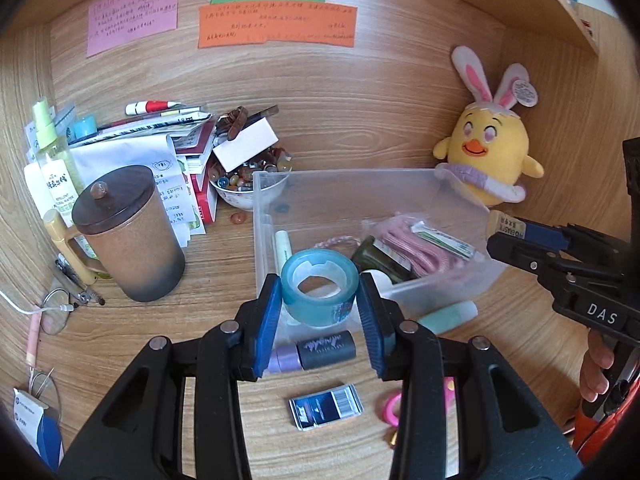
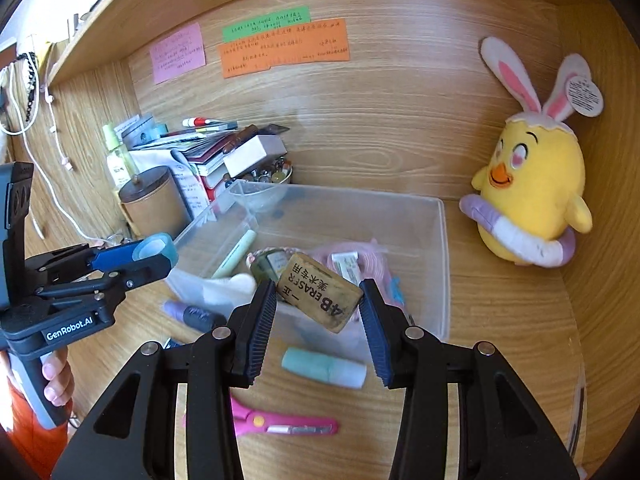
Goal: Organize objects
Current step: 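Drop the blue tape roll and cork-label box into the clear box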
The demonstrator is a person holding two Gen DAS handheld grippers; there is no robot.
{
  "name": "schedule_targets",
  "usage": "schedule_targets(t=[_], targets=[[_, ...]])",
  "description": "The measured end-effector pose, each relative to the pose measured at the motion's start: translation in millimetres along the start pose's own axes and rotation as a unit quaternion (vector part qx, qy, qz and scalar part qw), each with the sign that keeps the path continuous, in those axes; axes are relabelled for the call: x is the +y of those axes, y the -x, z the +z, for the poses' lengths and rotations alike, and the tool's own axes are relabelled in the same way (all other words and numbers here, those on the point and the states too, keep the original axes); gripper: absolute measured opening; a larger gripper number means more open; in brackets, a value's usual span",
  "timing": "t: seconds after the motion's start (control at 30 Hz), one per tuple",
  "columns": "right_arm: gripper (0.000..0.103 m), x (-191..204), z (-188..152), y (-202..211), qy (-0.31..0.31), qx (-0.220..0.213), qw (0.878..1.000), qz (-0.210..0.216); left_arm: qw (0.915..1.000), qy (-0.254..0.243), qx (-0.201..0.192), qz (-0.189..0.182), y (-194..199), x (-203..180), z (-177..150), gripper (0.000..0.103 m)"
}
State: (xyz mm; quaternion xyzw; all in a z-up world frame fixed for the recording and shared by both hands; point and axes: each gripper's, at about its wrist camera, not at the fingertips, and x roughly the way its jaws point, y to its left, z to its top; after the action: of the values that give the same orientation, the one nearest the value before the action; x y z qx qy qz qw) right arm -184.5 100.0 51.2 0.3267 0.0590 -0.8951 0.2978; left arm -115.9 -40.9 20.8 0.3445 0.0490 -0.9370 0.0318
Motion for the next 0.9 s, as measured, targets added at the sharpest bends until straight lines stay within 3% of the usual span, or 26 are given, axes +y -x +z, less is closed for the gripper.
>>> schedule_targets(t=[0.33, 0.6, 0.67, 0.73, 0.9], targets=[[0.039, 0.0, 6.4, -49.8, -0.002, 0.044, 0.999, 0.002, 0.9993, 0.015, 0.034, -0.010, -30.5, 9.1, 5.0, 0.038], [0.040, 1.2, 3.3, -60.8, 0.002, 0.054, 0.999, -0.004, 0.9992, 0.013, 0.037, -0.012, -35.0, 5.4, 8.9, 0.038], [0.046, 2.4, 3.3, -59.5, 0.004, 0.055, 0.998, -0.004, 0.9992, 0.010, 0.038, -0.012, -35.1, 3.1, 9.3, 0.039], [0.061, 3.2, 3.8, -54.2, 0.004, 0.045, 0.999, -0.007, 0.9993, 0.006, 0.036, -0.012, -33.0, 0.1, 9.1, 0.046], [0.071, 7.8, 5.0, -35.8, 0.012, 0.022, 1.000, -0.017, 0.9997, -0.002, 0.021, -0.009, -20.7, -4.1, 7.7, 0.066]])
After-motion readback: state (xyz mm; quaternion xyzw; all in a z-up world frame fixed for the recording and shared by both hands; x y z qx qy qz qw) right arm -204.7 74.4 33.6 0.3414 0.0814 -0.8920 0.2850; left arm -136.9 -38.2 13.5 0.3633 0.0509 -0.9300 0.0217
